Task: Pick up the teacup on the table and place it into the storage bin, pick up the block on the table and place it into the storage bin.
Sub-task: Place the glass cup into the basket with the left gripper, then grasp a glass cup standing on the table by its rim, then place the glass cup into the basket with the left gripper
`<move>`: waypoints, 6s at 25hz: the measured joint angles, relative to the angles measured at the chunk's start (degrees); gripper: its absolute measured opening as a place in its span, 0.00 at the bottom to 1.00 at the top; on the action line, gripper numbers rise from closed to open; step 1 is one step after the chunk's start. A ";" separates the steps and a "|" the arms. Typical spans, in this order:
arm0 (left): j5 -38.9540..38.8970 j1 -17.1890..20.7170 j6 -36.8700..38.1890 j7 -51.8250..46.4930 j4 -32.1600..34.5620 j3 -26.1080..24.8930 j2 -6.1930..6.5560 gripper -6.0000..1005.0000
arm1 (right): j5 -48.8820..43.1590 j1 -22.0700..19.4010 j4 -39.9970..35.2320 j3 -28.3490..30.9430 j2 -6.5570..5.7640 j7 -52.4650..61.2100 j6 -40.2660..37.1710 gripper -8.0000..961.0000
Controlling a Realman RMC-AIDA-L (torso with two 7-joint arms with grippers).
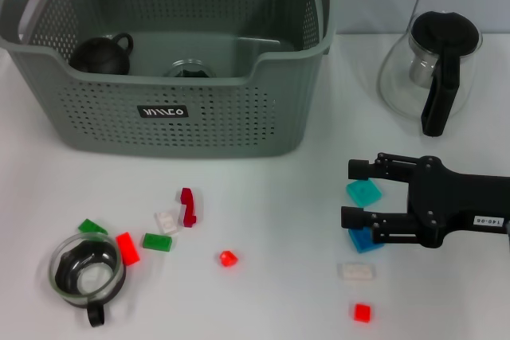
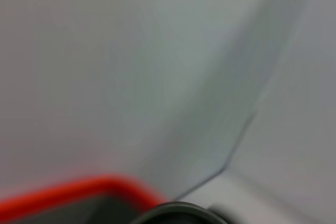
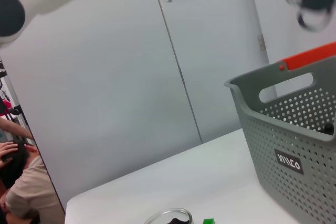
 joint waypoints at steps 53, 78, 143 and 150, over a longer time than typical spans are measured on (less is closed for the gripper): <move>18.95 -2.63 -7.69 -4.01 3.73 3.06 -10.33 0.50 | -0.18 0.00 0.09 -0.03 -0.05 0.27 0.36 0.87; 18.32 24.49 25.54 24.11 28.61 -0.19 -11.43 0.72 | -0.18 0.32 -0.18 -0.31 -0.55 2.27 0.47 0.87; 3.93 8.26 29.20 26.43 -7.74 -18.54 -5.70 0.05 | -1.71 0.86 -0.01 0.06 -0.50 2.29 0.50 0.87; -2.02 2.60 15.35 11.44 1.73 -13.99 -4.03 0.05 | -1.76 0.74 0.05 0.06 -0.54 2.36 0.62 0.87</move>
